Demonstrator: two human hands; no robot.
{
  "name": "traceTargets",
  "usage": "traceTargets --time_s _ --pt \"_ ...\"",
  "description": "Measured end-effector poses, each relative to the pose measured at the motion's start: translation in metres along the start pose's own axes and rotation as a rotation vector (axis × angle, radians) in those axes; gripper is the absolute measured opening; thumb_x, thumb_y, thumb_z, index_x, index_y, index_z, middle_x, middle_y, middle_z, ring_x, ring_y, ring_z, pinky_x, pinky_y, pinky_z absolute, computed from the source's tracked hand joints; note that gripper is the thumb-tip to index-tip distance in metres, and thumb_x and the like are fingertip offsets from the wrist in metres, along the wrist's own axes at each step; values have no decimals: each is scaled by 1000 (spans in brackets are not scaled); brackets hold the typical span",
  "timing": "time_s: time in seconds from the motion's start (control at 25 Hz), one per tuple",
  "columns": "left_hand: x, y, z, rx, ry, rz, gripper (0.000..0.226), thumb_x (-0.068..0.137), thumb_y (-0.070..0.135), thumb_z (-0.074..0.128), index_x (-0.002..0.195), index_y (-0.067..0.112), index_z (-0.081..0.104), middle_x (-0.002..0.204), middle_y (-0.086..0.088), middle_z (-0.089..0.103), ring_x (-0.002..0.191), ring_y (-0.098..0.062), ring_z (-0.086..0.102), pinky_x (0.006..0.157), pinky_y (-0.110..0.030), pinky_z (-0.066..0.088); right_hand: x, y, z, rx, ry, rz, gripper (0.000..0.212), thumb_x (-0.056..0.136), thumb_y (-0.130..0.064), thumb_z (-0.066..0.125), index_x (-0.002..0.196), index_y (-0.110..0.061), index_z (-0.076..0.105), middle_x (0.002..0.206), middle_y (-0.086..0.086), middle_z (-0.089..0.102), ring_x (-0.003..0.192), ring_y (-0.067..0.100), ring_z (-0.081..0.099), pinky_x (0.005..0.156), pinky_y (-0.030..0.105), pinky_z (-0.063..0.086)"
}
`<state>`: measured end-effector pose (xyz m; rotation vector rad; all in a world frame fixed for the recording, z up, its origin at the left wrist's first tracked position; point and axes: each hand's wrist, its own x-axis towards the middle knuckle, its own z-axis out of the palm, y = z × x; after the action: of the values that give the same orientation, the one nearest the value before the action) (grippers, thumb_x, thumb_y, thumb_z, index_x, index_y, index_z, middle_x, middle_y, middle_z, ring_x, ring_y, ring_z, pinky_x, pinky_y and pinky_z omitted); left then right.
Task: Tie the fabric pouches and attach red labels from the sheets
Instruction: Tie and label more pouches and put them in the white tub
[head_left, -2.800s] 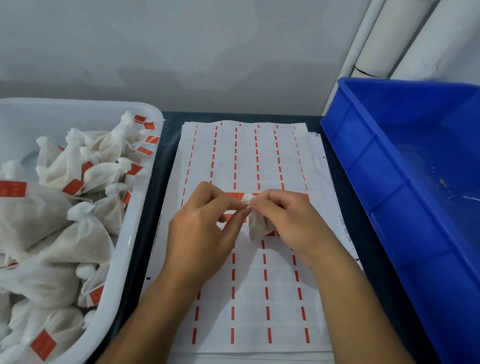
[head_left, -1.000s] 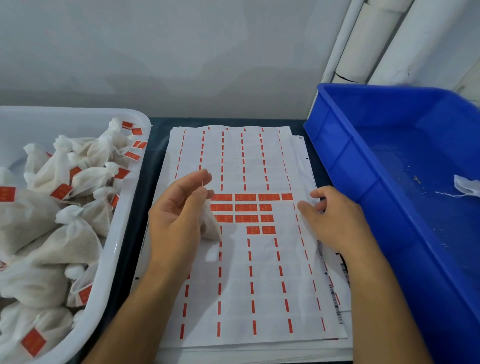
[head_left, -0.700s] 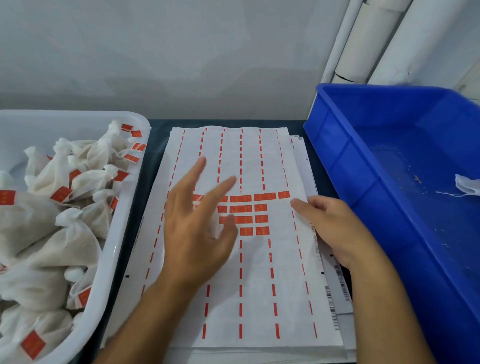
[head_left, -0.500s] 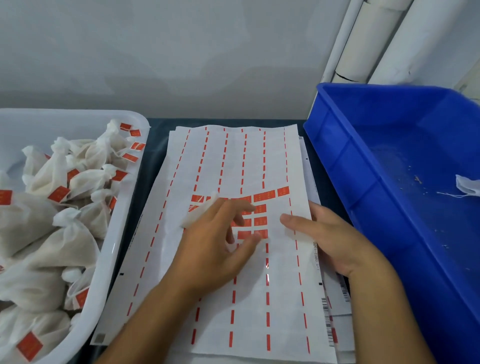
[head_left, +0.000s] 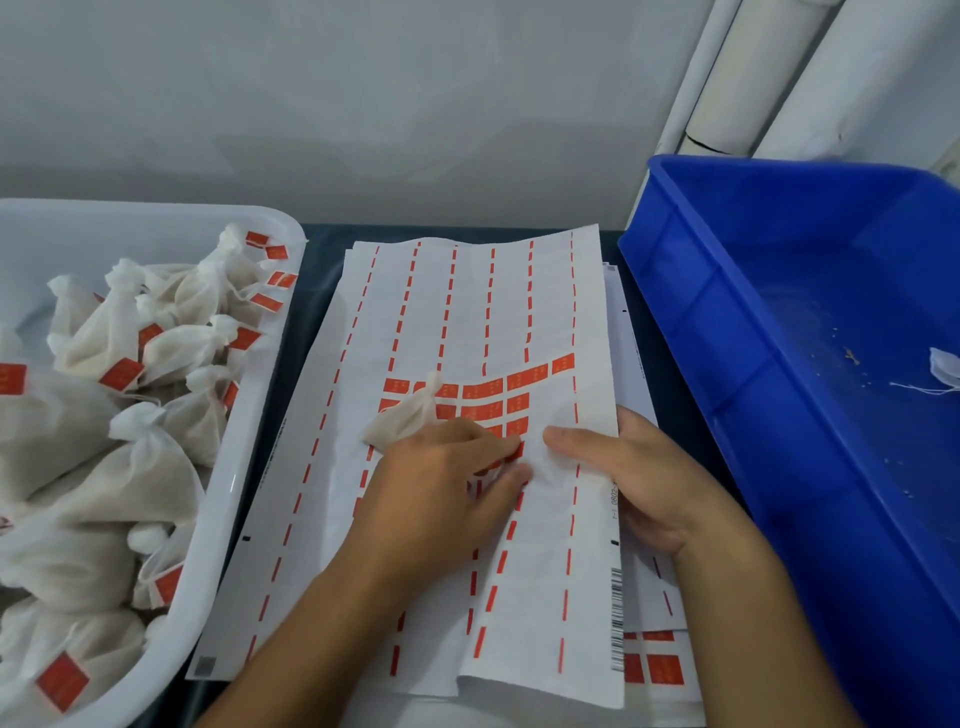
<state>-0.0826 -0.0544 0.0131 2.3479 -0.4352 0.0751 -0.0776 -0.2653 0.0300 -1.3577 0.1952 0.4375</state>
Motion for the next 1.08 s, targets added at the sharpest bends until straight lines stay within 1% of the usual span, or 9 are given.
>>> traceTargets --time_s 0.08,0.2,0.28,0.44,0.64,0.76,0.84,0.96,1.08 --pt "-1 -1 -1 -6 -14 -3 57 85 70 53 126 36 72 120 25 68 88 0 65 84 -21 58 1 2 2 -17 -2 -2 30 97 -18 68 127 -22 67 119 6 77 103 34 76 87 51 63" --pt "1 -1 -1 -19 -30 -11 53 86 67 54 123 34 74 117 24 70 86 0 66 81 -15 54 3 3 2 -47 -8 -3 31 98 -19 68 130 -22 66 121 6 76 106 35 75 95 57 58" --pt "2 0 -1 -44 -33 -26 51 86 65 54 120 33 76 114 23 71 86 1 66 81 -13 53 3 4 2 -79 -16 -17 28 98 -21 68 126 -27 69 121 4 76 105 34 75 95 57 58" --pt "3 -1 2 -149 -32 -80 35 90 54 66 115 33 78 110 26 71 90 -1 69 84 -23 59 2 4 3 -137 -40 -59 24 99 -23 68 110 -44 74 119 0 77 104 30 76 91 53 61" --pt "5 -2 3 -269 -72 -168 24 88 50 71 108 38 78 106 29 72 92 1 70 85 -24 60 2 4 3 -193 -32 -92 24 95 -30 71 110 -48 71 118 -2 77 103 29 76 92 56 60" --pt "6 -3 3 -335 -52 -211 11 84 48 76 95 45 77 98 33 72 92 5 70 81 -18 60 1 4 2 -189 -30 -91 24 94 -30 70 111 -47 71 118 -2 77 102 30 76 92 58 59" --pt "6 -5 4 -352 -28 -225 5 83 45 80 86 45 76 94 34 71 90 4 70 78 -15 58 1 3 2 -177 -43 -92 26 94 -28 70 114 -44 71 119 0 76 103 31 76 92 59 59" --pt "7 -4 6 -344 -18 -217 6 84 43 80 81 44 75 92 35 70 90 5 68 74 -11 56 -1 2 2 -198 -37 -100 26 94 -29 70 116 -43 69 118 -2 77 101 30 77 89 56 61" --pt "9 -3 8 -315 34 -202 15 88 38 77 77 47 71 88 39 67 89 9 65 68 -2 50 -2 0 2 -199 -50 -99 23 98 -28 69 110 -47 71 116 -4 77 101 27 77 84 47 64"
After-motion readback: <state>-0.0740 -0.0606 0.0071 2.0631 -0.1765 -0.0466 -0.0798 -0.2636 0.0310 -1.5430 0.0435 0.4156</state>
